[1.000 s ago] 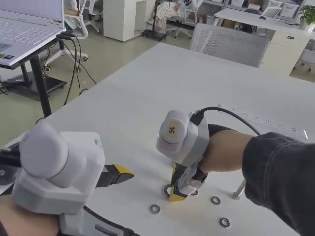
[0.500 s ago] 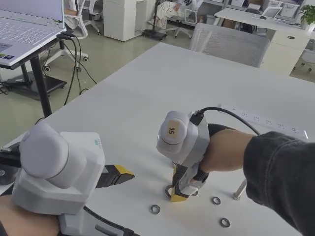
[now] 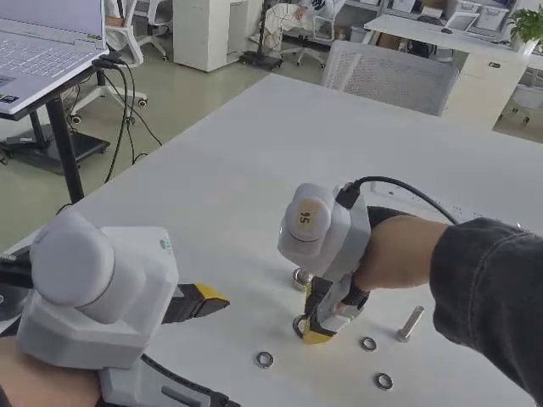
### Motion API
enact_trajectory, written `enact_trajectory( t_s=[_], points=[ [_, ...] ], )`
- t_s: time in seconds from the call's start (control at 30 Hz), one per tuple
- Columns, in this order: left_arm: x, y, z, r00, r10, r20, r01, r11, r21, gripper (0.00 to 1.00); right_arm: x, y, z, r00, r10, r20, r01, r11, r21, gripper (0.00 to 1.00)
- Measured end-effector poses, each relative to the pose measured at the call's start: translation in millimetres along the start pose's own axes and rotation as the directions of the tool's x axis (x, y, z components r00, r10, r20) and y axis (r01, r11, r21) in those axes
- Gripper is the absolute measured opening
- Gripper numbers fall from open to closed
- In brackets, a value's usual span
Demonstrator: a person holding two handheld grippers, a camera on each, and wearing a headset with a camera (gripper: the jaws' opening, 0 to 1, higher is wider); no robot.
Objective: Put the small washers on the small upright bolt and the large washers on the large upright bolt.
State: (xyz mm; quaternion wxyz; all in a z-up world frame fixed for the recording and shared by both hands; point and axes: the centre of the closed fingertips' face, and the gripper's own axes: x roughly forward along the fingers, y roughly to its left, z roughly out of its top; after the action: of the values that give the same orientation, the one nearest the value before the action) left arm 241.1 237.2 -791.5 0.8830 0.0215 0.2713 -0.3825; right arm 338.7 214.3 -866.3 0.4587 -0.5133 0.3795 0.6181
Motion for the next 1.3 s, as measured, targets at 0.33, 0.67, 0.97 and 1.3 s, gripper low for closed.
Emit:
enact_trajectory(
  t_s=[0.33, 0.67, 0.97, 1.3],
  points=[
    [-1.0, -1.3, -1.1, 1.0, -0.002, -0.001, 0.002, 1.0, 0.004, 0.89, -16.3, -2.8, -10.7, 0.9998, -0.018, -0.005, 0.019, 0.999, 0.032, 0.24],
    [-2.1, -2.6, -1.7, 1.0, -0.008, -0.001, 0.008, 1.0, 0.005, 0.89, -31.7, -7.0, -17.4, 0.9993, -0.037, -0.005, 0.037, 0.998, 0.042, 0.24],
    [-1.7, -2.2, 0.4, 0.9999, -0.013, -0.002, 0.013, 1.0, 0.007, 0.89, -57.8, -20.9, -17.6, 0.9981, -0.062, 0.004, 0.061, 0.997, 0.048, 0.24],
    [-1.1, -0.5, 4.3, 0.9999, -0.012, 0.0, 0.012, 1.0, 0.006, 0.89, -76.7, -39.2, -8.7, 0.9958, -0.091, 0.011, 0.09, 0.995, 0.03, 0.24]
  ],
)
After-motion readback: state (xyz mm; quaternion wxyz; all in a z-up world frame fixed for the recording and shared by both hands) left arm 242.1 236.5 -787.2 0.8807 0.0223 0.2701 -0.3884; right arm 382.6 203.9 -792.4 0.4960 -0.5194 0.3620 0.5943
